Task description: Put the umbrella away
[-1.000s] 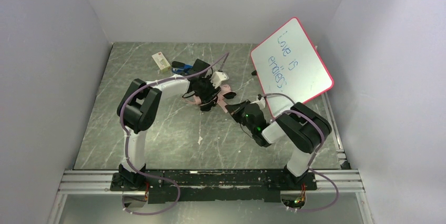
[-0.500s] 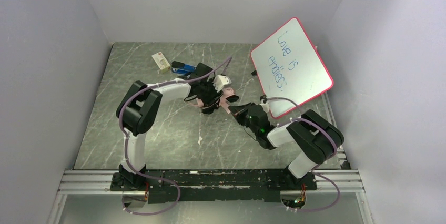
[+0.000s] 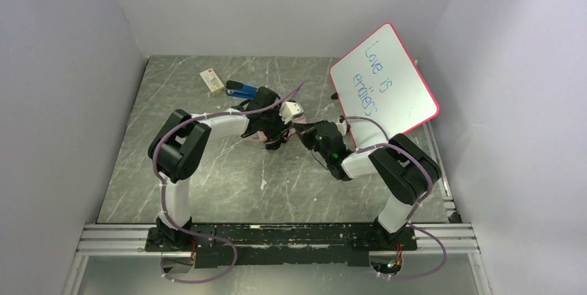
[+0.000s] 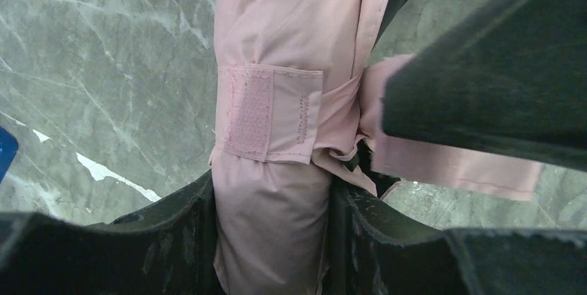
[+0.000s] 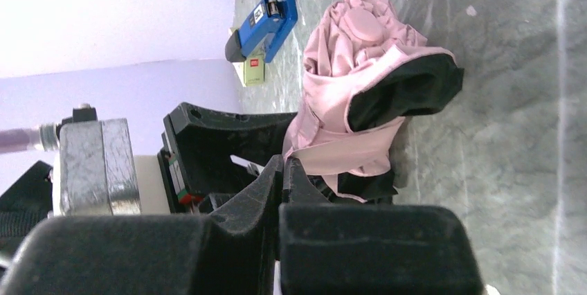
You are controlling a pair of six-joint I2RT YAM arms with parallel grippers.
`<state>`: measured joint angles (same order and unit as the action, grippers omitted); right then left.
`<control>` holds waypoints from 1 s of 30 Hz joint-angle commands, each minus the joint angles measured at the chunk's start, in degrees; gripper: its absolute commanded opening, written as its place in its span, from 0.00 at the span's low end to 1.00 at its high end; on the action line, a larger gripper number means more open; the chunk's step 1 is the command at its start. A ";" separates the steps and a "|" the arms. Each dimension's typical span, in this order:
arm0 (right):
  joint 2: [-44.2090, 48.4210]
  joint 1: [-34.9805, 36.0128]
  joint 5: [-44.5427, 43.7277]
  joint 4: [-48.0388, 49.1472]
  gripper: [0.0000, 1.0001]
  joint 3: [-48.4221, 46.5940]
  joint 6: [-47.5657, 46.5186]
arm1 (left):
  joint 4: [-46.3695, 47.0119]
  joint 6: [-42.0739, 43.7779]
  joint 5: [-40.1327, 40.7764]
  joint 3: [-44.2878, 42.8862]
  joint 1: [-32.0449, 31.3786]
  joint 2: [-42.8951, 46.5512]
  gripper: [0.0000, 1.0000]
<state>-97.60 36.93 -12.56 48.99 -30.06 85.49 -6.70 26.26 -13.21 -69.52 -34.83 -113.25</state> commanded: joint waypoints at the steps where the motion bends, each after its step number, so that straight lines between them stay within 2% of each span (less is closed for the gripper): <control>1: -0.57 -0.89 -2.52 -0.72 0.00 -4.81 0.83 | -8.82 4.23 9.20 4.48 0.43 -4.11 0.05; 16: -8.38 -2.26 -1.86 -3.85 0.00 -10.65 1.36 | -9.02 5.03 8.38 5.18 -0.67 -3.16 0.05; 20: -9.37 -2.69 -1.56 -3.64 0.12 -11.15 1.17 | -9.23 5.16 8.20 5.19 -0.85 -3.03 0.05; 25: -10.38 -3.32 -0.53 -2.56 0.31 -11.47 1.43 | -9.70 5.29 8.05 4.66 -1.02 -3.20 0.05; 30: -11.68 -3.57 0.52 -1.00 0.38 -11.94 1.30 | -9.91 5.38 8.03 4.54 -1.29 -3.38 0.05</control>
<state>-106.94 34.63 -10.79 46.78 -40.66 86.98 -5.54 27.88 -9.32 -68.47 -35.77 -112.44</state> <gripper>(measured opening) 0.373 0.493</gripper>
